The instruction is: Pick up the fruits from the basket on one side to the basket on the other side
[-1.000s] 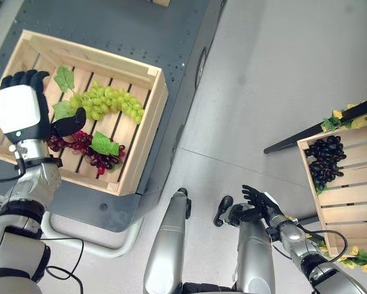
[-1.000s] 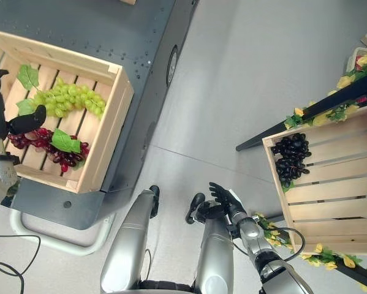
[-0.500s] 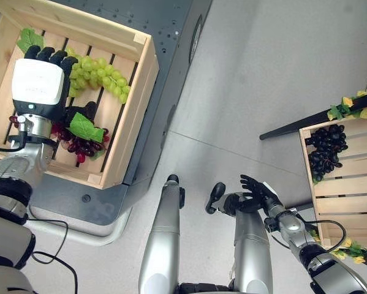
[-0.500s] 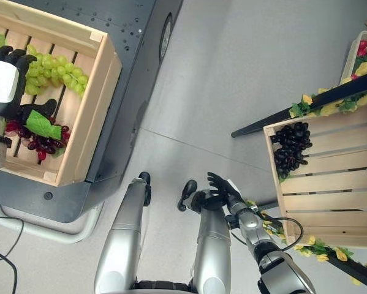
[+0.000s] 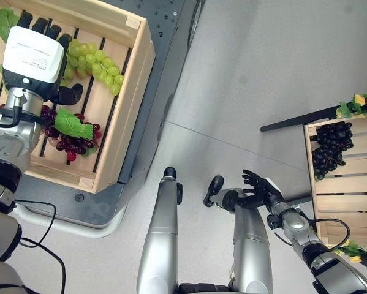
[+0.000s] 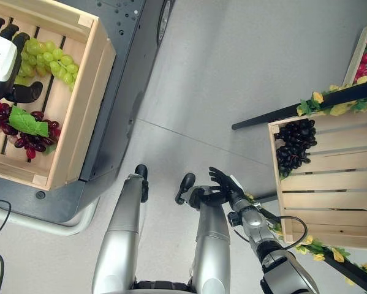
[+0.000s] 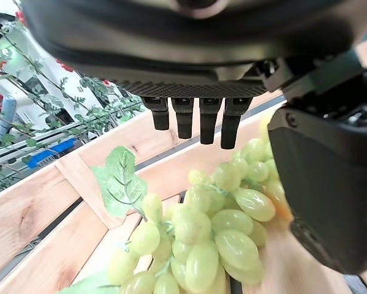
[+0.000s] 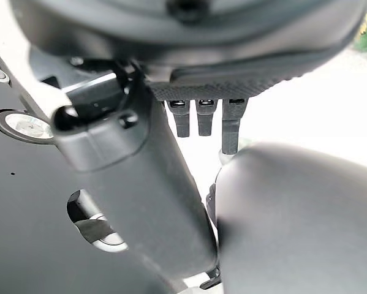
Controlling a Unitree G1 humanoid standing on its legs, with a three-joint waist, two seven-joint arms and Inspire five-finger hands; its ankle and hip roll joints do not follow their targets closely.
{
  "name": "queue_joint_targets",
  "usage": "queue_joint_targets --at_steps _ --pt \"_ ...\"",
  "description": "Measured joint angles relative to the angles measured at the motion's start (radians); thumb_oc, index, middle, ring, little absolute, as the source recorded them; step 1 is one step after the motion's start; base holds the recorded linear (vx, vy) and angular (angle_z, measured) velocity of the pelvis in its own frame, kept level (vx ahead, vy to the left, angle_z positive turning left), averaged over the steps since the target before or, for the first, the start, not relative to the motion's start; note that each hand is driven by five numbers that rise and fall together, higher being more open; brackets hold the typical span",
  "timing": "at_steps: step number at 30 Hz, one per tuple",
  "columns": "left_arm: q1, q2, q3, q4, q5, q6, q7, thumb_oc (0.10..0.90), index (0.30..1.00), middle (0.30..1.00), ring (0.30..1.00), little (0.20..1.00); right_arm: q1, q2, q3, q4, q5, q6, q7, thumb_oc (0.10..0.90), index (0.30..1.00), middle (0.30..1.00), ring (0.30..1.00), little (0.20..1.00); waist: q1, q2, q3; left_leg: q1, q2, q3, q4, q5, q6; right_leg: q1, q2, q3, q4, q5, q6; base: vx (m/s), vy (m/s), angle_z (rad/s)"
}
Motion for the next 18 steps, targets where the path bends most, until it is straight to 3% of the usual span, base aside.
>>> queue_joint_targets --at_steps 13,18 --pt "-0.087 0.002 -0.067 0.002 0.037 0.038 -0.017 0.8 0.9 0.9 0.9 0.9 0.003 0.002 0.001 -0.007 0.035 -0.01 0.002 0.8 0.9 0.9 0.9 0.9 -0.005 -0.014 0.0 -0.023 0.005 -0.001 -0.001 -0.002 0.003 -0.017 0.011 0.002 -0.021 0.011 0.008 0.01 0.003 -0.01" --pt "-0.116 0.026 -0.076 -0.005 0.056 -0.055 -0.082 0.8 0.9 0.9 0.9 0.9 0.004 0.003 0.001 -0.01 0.035 -0.01 0.002 0.8 0.9 0.9 0.9 0.9 -0.004 -0.017 -0.001 -0.024 0.012 0.002 -0.007 0.0 0.006 -0.014 0.017 0.003 -0.041 0.024 0.012 0.0 0.002 -0.04"
